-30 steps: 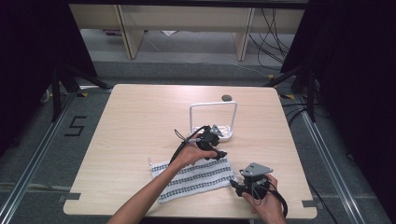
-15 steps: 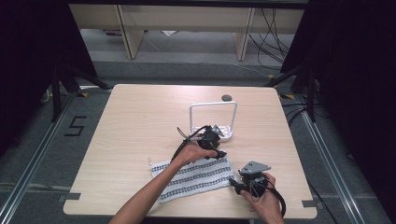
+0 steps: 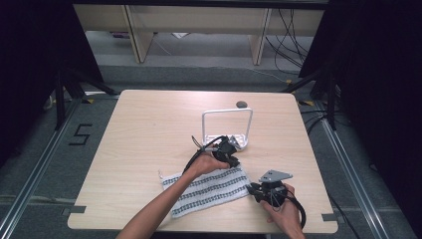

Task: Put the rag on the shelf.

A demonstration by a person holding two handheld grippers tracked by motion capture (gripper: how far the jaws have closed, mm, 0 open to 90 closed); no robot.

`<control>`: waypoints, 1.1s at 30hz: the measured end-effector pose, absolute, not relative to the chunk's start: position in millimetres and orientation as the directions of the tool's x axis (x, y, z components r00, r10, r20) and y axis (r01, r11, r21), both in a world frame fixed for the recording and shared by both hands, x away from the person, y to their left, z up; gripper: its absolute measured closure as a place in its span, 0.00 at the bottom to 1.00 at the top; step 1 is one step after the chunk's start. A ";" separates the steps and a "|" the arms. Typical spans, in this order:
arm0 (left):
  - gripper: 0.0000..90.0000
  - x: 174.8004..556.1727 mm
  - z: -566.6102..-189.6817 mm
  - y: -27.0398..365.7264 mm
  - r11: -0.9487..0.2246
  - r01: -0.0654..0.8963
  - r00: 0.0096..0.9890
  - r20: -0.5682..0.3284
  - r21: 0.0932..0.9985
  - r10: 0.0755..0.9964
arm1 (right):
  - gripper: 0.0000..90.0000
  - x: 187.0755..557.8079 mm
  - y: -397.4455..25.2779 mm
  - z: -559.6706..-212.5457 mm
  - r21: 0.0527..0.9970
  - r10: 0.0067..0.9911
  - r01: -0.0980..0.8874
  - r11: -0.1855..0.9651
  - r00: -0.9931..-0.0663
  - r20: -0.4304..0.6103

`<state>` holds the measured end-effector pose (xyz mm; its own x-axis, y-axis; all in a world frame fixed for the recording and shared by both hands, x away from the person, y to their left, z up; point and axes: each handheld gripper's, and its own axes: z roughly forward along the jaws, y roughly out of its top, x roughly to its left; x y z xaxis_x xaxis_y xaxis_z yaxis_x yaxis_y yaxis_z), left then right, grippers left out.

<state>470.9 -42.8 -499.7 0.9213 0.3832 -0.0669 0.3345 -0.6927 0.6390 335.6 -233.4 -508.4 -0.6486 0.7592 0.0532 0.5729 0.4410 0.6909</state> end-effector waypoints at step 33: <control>0.94 424.7 -317.2 32.6 -0.404 0.235 0.852 0.012 0.884 0.523 | 0.97 348.1 -238.2 -346.9 0.907 0.717 0.195 0.374 -0.681 -0.149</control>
<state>424.7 32.6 -317.2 0.8522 0.5231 0.0123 0.2354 -0.4041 0.8839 348.1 -238.2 -346.9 -0.6811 0.7169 -0.1490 0.1948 0.3735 0.9069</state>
